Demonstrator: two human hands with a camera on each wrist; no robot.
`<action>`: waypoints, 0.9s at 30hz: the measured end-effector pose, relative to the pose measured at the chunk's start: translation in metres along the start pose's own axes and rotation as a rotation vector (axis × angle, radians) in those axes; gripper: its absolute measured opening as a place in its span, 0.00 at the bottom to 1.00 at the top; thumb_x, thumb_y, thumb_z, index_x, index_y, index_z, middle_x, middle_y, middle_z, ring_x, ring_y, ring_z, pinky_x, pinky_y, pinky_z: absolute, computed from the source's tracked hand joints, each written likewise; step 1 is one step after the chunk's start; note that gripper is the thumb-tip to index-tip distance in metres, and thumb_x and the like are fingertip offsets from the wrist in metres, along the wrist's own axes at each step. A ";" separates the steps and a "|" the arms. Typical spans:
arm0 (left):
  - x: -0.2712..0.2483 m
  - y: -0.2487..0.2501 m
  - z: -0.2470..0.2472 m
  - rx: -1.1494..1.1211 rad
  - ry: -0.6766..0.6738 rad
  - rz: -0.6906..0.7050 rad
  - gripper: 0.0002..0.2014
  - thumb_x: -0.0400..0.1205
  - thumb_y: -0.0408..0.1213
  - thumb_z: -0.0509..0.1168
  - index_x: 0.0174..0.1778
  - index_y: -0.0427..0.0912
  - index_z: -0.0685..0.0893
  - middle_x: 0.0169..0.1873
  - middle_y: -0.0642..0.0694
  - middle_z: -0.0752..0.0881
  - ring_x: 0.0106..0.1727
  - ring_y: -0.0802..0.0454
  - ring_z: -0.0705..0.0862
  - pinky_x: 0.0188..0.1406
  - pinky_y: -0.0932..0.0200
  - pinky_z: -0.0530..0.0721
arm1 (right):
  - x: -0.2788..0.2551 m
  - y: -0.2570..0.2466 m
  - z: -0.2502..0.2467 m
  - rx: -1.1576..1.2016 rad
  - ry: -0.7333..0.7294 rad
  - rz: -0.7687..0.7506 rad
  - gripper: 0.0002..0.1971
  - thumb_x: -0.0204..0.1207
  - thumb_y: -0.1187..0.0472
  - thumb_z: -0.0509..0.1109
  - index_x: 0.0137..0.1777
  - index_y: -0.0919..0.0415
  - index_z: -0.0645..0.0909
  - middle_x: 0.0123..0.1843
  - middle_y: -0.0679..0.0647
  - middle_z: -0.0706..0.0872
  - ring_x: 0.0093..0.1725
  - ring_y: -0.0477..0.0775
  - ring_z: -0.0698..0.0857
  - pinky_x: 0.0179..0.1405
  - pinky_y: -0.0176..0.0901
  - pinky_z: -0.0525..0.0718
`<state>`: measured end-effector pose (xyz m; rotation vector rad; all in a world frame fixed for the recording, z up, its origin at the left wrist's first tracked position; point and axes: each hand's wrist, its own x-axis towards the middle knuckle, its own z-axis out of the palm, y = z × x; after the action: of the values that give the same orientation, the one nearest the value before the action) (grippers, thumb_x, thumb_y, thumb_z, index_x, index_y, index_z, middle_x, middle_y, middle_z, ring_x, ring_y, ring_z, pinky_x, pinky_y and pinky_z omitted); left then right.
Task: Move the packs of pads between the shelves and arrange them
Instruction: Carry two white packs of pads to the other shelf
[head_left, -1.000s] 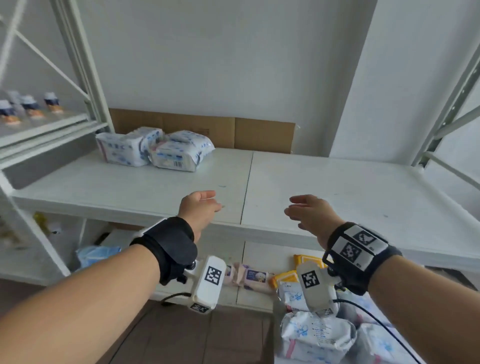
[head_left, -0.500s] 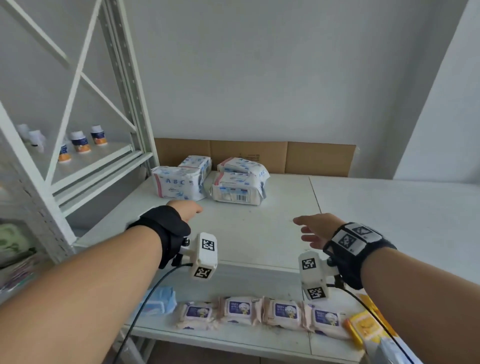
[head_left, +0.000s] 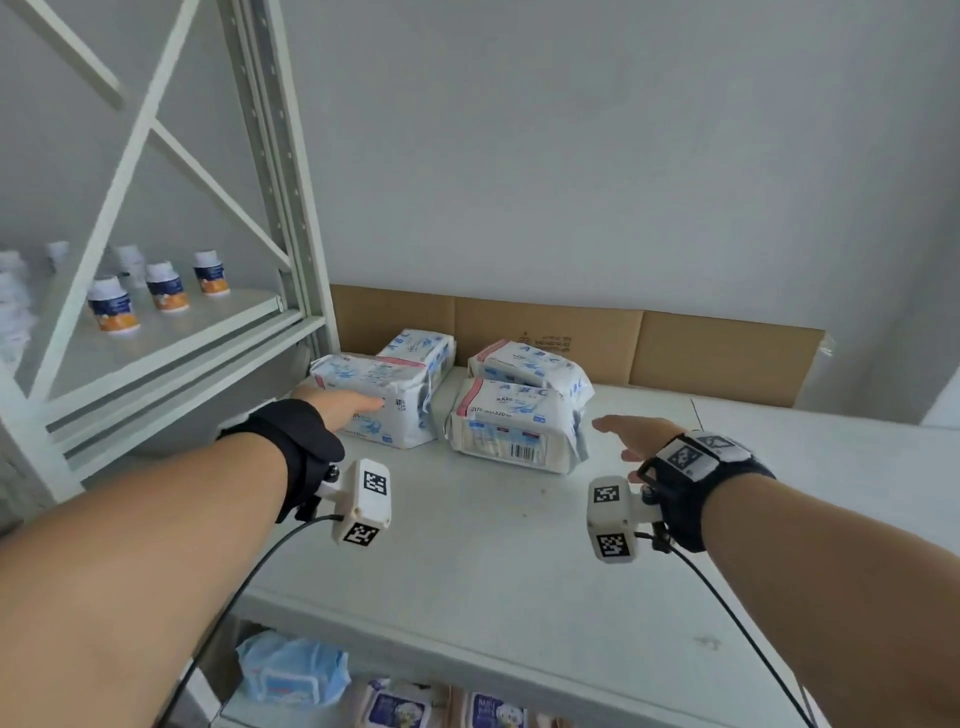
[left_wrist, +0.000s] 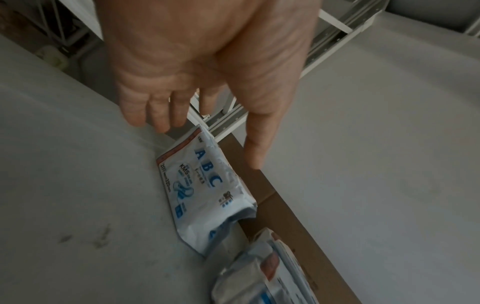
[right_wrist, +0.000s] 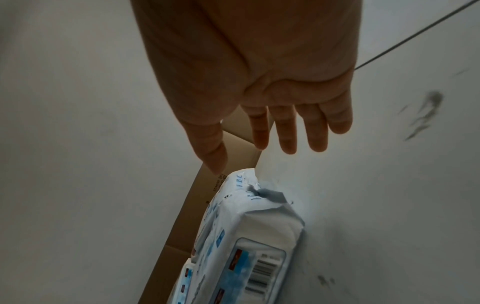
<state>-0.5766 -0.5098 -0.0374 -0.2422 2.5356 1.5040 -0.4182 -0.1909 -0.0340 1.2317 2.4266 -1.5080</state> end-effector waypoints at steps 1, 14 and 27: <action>0.010 -0.001 0.000 -0.001 -0.006 -0.005 0.40 0.58 0.46 0.83 0.67 0.41 0.81 0.63 0.43 0.84 0.60 0.45 0.84 0.64 0.47 0.82 | 0.010 -0.005 0.001 0.005 -0.001 0.003 0.27 0.68 0.41 0.74 0.61 0.57 0.78 0.43 0.57 0.83 0.41 0.56 0.84 0.41 0.47 0.84; 0.070 0.015 -0.004 0.240 0.071 -0.123 0.74 0.57 0.35 0.85 0.81 0.45 0.29 0.80 0.37 0.60 0.79 0.39 0.64 0.77 0.40 0.66 | 0.075 -0.043 0.046 0.062 -0.107 0.102 0.24 0.64 0.42 0.80 0.52 0.57 0.80 0.24 0.53 0.88 0.17 0.50 0.85 0.11 0.33 0.74; 0.135 -0.017 -0.015 0.066 -0.396 0.106 0.37 0.53 0.26 0.84 0.60 0.42 0.83 0.56 0.43 0.88 0.61 0.46 0.85 0.67 0.47 0.80 | 0.085 -0.056 0.058 0.140 -0.252 0.232 0.41 0.34 0.53 0.89 0.54 0.58 0.83 0.40 0.60 0.93 0.34 0.62 0.92 0.21 0.54 0.85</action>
<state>-0.7048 -0.5378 -0.0772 0.1856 2.3010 1.3407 -0.5327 -0.1969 -0.0576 1.2118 1.9787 -1.6700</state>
